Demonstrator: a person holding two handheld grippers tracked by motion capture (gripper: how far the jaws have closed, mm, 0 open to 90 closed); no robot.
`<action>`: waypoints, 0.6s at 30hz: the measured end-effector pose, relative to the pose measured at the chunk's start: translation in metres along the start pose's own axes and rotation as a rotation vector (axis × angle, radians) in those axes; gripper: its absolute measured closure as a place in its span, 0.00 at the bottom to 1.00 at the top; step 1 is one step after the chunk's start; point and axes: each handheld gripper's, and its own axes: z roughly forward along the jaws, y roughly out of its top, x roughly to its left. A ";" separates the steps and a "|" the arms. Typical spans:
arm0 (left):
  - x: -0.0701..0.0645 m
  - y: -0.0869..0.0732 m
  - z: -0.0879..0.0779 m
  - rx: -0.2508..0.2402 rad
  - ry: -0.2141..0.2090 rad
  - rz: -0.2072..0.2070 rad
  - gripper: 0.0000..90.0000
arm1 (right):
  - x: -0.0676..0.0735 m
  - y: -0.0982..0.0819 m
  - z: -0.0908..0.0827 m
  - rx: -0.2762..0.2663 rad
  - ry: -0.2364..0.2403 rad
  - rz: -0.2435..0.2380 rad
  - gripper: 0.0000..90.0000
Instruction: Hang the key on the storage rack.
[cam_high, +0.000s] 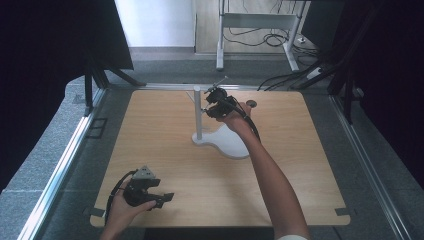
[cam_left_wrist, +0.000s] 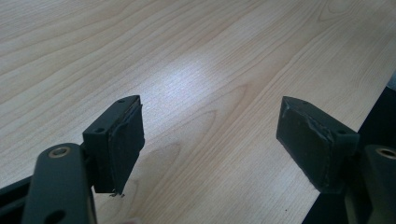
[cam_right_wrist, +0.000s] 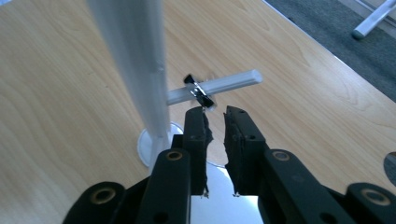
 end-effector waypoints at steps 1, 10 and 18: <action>0.000 0.000 0.000 0.000 0.000 0.002 0.26 | 0.001 -0.001 -0.001 -0.003 0.002 -0.003 0.85; -0.002 0.001 0.002 0.009 0.000 0.007 0.26 | 0.004 -0.013 -0.018 -0.046 0.038 -0.005 0.78; -0.003 0.001 0.004 0.018 0.002 0.011 0.26 | 0.006 -0.035 -0.034 -0.050 0.042 -0.014 0.76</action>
